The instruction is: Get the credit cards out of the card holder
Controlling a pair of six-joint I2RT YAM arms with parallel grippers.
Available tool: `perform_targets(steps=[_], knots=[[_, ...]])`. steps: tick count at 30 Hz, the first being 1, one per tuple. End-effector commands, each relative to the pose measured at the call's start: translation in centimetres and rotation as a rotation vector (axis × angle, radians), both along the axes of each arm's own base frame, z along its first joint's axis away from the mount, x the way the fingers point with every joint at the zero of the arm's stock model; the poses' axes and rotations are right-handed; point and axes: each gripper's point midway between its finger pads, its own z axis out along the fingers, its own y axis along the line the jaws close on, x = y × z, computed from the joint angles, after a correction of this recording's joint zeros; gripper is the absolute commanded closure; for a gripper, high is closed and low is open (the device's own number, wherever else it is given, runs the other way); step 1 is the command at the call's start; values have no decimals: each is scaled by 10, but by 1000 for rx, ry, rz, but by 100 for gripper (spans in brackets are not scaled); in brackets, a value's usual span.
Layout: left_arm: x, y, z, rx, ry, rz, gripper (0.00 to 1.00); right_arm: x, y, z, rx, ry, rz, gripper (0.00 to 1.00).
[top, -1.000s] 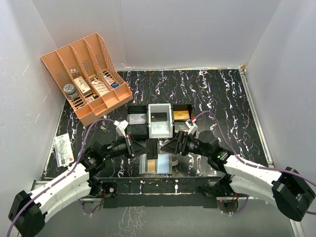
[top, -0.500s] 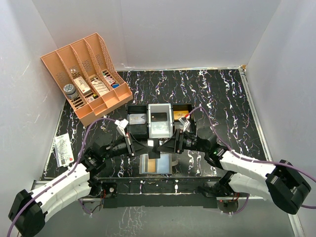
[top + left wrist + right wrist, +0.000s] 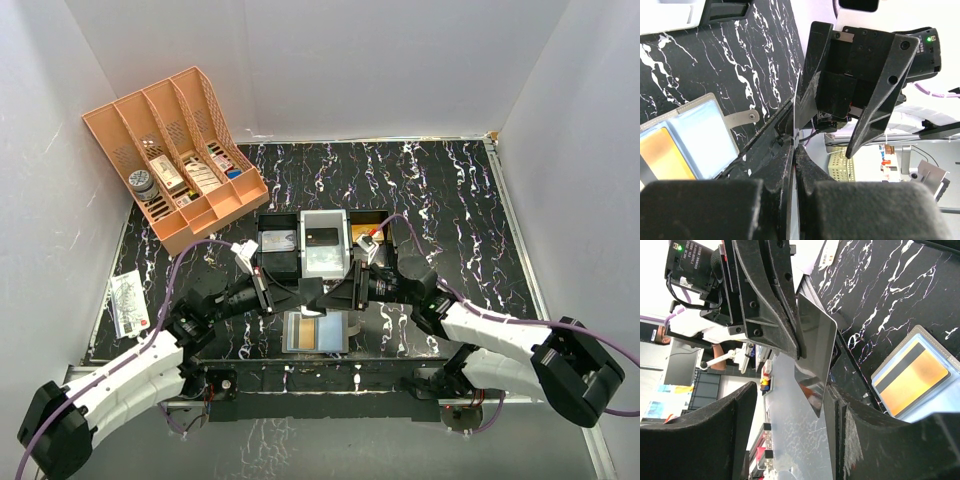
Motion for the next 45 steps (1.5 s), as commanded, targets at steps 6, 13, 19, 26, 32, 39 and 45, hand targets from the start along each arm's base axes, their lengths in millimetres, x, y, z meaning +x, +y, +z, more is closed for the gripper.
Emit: perform_targets(steps=[6,13,19,26,32,39,45], knots=[[-6,-4,22,-85,-41,-47,100,-6,-1,47,153,-117,24,48],[-10,-3,25,-104,-56,-58,100,-10,-1,52,175,-123,48,55],[-15,-3,33,-121,-76,-82,100,-8,-2,54,180,-120,33,63],[-22,-6,38,-132,-96,-141,100,-1,-2,54,177,-107,9,71],[-25,-7,39,-134,-101,-159,100,5,-4,52,177,-99,-15,77],[-26,-7,40,-142,-108,-164,100,3,-3,53,181,-90,14,81],[-27,-7,47,-215,-109,-161,100,-2,1,46,164,-76,70,73]])
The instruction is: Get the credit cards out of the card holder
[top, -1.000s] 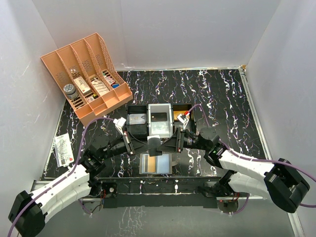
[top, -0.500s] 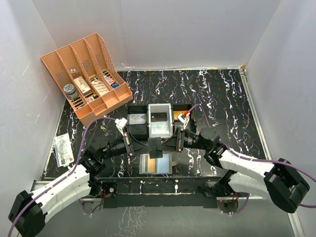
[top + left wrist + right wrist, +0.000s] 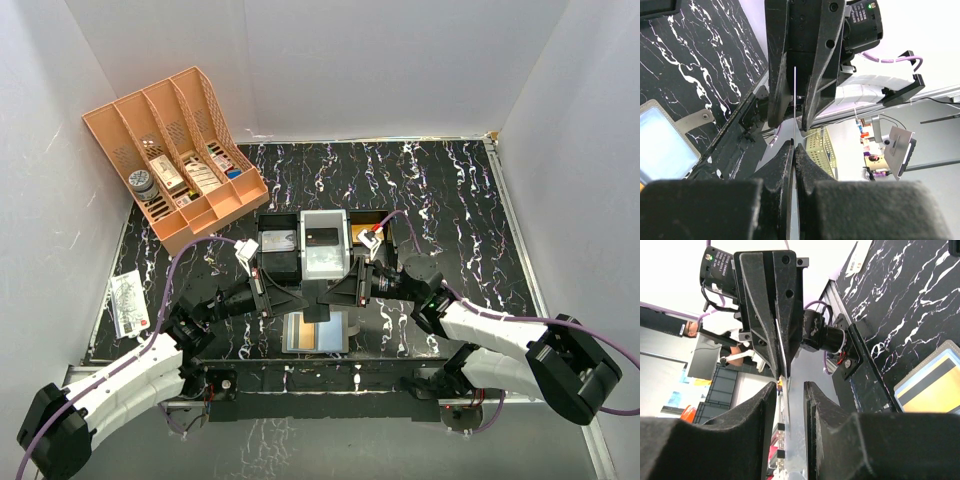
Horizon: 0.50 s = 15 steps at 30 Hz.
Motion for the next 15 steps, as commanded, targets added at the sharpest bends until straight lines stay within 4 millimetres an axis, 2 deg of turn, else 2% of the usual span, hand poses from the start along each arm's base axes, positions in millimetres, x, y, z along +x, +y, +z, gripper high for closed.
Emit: perform_targets(steps=[1,9,15], knots=[[-5,-1,9,-68,-23,-29,100,-3,2,20,62,-67,46,73],[-4,-1,7,-48,-21,-32,100,-4,2,27,93,-72,52,85],[-4,0,7,-42,-22,-25,100,-9,1,27,110,-60,80,85]])
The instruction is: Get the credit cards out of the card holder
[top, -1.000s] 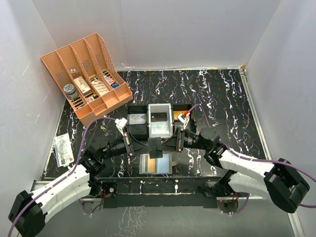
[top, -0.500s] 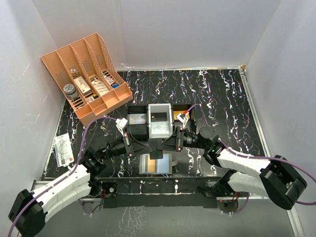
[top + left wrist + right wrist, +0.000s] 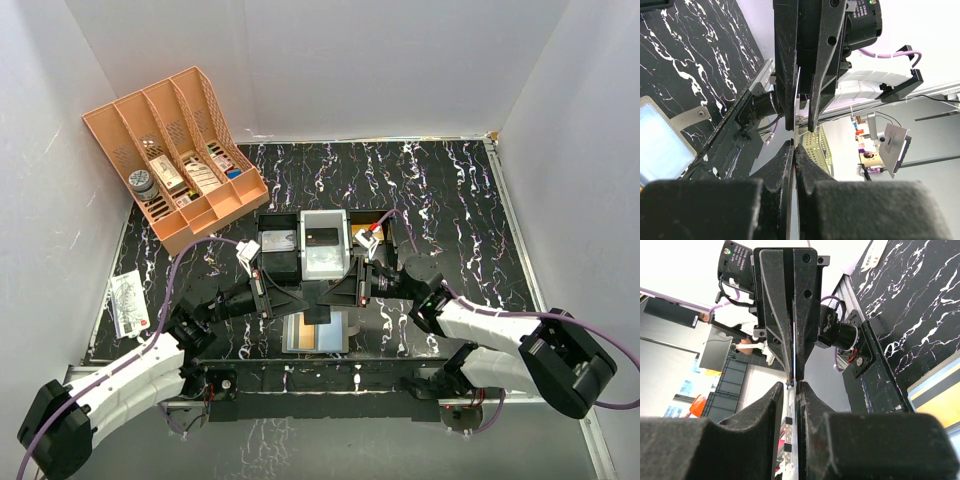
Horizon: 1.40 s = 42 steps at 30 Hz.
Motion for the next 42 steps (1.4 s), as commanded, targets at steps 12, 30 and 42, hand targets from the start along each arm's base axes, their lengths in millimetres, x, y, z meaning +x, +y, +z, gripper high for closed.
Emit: perform_targets(steps=[12,30,42], knots=[[4,2,3,40,-24,23,72,9,-2,13,22,-82,-55,100],[59,104,-20,869,-98,436,1,77,-29,23,-404,-407,-380,100],[92,148,-8,1065,-249,596,1,113,-36,64,-550,-579,-512,100]])
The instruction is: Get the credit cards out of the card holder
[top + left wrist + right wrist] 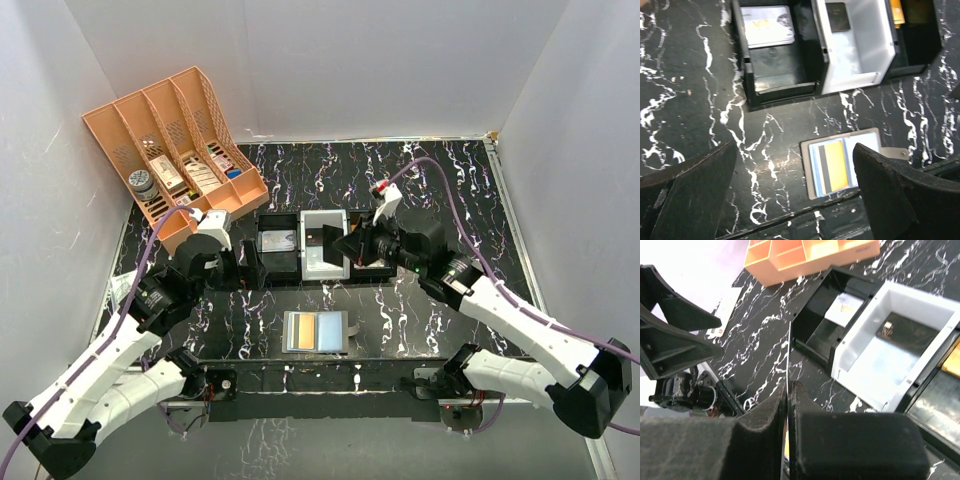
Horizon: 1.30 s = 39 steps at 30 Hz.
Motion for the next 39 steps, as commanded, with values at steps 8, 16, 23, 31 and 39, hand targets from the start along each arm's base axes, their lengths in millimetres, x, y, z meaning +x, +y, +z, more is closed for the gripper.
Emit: perform_targets(steps=[8,16,23,31,39], knots=[[27,36,-33,109,40,83,1,18,22,23,-230,-179,-86,100],[41,63,-24,34,-34,221,1,42,32,-20,-449,-155,-111,100],[41,55,-33,43,8,161,1,82,31,-31,-612,-309,-177,100],[43,53,-31,50,-10,143,1,116,23,-63,-934,-543,-121,100],[42,59,-28,57,-33,166,1,131,40,-88,-959,-593,-9,100]])
